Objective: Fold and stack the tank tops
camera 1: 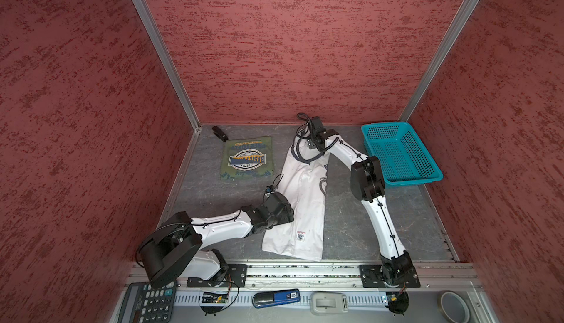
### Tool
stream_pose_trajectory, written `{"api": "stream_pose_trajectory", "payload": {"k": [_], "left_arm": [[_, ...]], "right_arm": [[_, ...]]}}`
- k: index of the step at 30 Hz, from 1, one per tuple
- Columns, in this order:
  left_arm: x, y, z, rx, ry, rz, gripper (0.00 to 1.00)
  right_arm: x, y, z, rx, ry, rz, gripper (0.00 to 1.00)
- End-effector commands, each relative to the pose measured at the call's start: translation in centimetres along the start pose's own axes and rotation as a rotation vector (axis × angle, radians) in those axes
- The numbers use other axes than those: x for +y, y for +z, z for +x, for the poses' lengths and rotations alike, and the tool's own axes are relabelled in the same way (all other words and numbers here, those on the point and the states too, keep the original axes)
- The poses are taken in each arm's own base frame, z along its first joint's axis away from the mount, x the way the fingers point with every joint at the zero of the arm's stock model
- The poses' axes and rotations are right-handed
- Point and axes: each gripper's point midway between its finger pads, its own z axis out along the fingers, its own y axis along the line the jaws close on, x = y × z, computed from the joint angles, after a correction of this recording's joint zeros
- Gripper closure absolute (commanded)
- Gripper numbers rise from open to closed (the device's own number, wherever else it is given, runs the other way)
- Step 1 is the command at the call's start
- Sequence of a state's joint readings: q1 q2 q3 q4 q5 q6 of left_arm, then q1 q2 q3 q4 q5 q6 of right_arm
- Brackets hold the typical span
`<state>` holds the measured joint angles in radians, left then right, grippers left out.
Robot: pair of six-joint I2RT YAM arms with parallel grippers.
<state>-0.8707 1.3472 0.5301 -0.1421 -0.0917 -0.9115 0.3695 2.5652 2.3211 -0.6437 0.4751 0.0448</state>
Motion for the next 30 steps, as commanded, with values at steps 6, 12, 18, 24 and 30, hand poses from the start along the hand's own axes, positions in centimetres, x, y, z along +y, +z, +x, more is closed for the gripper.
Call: {"api": "stream_pose_trajectory", "payload": {"k": [6, 12, 18, 24, 30], "left_arm": [[8.0, -1.0, 4.2, 0.125, 0.026, -0.258, 0.17], [9.2, -2.0, 3.4, 0.105, 0.017, -0.275, 0.17], [10.1, -2.8, 2.3, 0.081, -0.014, -0.267, 0.17], [9.3, -2.7, 2.0, 0.073, -0.007, -0.228, 0.17], [9.3, -2.3, 2.5, 0.088, -0.002, -0.228, 0.17]], "right_arm": [[-6.4, 1.7, -3.1, -0.039, 0.053, 0.115, 0.15], [-6.9, -1.7, -5.5, -0.069, 0.095, 0.015, 0.13], [-4.2, -4.1, -4.7, 0.003, 0.166, -0.197, 0.15], [-1.8, -3.6, -1.4, 0.096, 0.207, -0.246, 0.29], [1.2, -4.5, -1.0, 0.069, 0.083, -0.233, 0.31]]}}
